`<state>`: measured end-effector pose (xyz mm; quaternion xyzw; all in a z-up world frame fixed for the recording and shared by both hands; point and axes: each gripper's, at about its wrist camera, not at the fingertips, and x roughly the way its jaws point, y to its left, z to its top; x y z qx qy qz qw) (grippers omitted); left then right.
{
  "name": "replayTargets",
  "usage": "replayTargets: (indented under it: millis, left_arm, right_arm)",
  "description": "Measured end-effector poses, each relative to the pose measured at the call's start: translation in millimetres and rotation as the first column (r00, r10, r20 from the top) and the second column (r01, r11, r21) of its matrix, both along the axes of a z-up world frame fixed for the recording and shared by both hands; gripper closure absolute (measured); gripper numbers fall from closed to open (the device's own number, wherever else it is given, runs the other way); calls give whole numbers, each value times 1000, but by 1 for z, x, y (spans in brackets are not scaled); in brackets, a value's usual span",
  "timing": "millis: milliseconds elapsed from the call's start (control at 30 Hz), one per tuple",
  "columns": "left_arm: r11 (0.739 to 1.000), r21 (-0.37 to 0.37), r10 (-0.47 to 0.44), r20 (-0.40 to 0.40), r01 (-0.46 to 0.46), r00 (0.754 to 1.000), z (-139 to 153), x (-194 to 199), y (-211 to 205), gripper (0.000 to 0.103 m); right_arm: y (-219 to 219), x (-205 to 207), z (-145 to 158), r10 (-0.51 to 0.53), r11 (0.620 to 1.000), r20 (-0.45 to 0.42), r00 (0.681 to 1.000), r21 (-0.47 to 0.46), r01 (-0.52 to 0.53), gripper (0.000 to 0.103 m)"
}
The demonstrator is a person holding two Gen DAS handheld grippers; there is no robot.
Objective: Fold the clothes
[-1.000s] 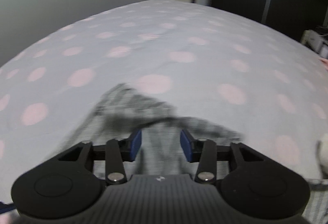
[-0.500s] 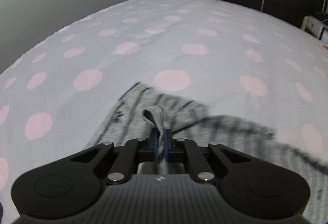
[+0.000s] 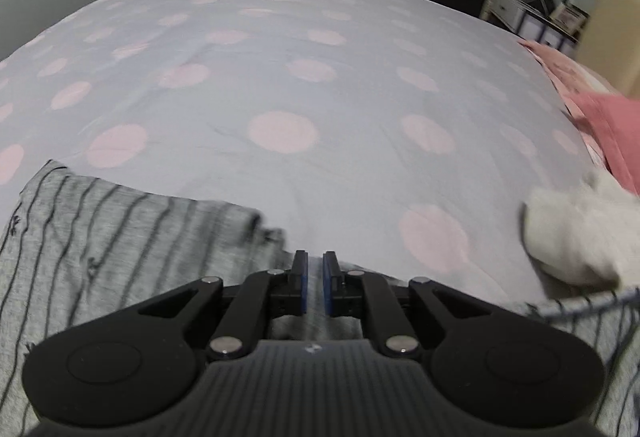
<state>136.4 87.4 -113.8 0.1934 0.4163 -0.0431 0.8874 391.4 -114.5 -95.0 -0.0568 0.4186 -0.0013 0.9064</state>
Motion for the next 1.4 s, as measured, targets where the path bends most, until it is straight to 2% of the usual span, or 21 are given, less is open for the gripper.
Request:
replayTargets:
  millis: [100,133,167,233,367,400,467,600,700,767,800,833,867,933,967,1000,1067,1133,1200,1333,1400]
  left_arm:
    - [1000,-3,-3,3,3,1000,-2,2,0,58]
    - [1000,-3,-1,5,1,1000,-3,3,1,58]
    - [1000,-3,0,6,0,1000,-4,4,1,58]
    - [1000,-1,3,15,-3,1000,-5,7,2,58]
    - [1000,-13,7,41,-6,999,-10,12,4,57]
    - [1000,-19,8,50,-7,999,-11,13,4,56]
    - [1000,-29,13,65,-11,998,-12,16,4,55]
    - [999,-31,22,82,-19,996,-13,21,4,54]
    - [999,-19,52,118,-50,992,-5,22,4,54]
    - [998,-3,56,136,-56,989,-1,23,3,54]
    - [999,7,52,136,-53,989,0,24,3,54]
    - [999,17,45,134,-48,990,-1,25,3,54]
    - [999,24,42,132,-46,990,-3,27,4,54]
    - [998,26,47,119,-51,992,-8,31,8,60]
    - [998,8,56,104,-57,993,-9,34,12,79]
    - [997,-21,70,80,-69,994,-10,37,18,85]
    - [992,-80,105,60,-101,993,-8,40,29,90]
    - [992,-81,98,59,-93,993,-7,39,29,92]
    - [995,-62,83,61,-79,995,-6,38,26,93]
    - [997,-26,71,55,-70,996,-10,36,24,93]
    - [998,-14,68,54,-68,996,-11,35,24,93]
  right_arm:
    - [-12,-25,6,26,998,-7,1000,65,-26,90]
    - [-14,-35,8,39,995,-10,999,95,-38,86]
    - [-15,-47,10,54,989,-13,998,136,-51,75]
    - [-15,-73,13,82,972,-17,997,223,-76,61]
    - [-6,-122,6,126,934,-22,992,339,-111,54]
    - [-3,-129,3,126,931,-19,992,348,-111,53]
    - [2,-141,-3,119,929,-8,993,353,-109,44]
    - [10,-149,-18,126,924,-17,992,367,-110,42]
    - [16,-151,-23,155,926,-22,988,351,-137,43]
    - [17,-151,-24,166,927,-12,986,343,-151,49]
    - [16,-151,-25,169,923,-10,986,351,-155,55]
    - [14,-150,-26,169,915,-16,985,373,-151,73]
    - [12,-150,-26,166,908,-19,986,394,-145,86]
    - [5,-150,-24,147,893,-14,989,432,-127,89]
    - [1,-152,-21,134,879,-5,991,463,-116,91]
    - [-5,-154,-18,117,861,3,993,498,-103,92]
    - [-18,-158,-14,73,825,7,997,561,-64,92]
    - [-30,-161,-14,27,795,-4,1000,607,-19,92]
    - [-39,-162,-17,-6,784,-35,999,621,27,93]
    - [-38,-155,-39,-8,801,-175,985,588,111,93]
    - [-38,-151,-47,-2,801,-212,977,584,129,92]
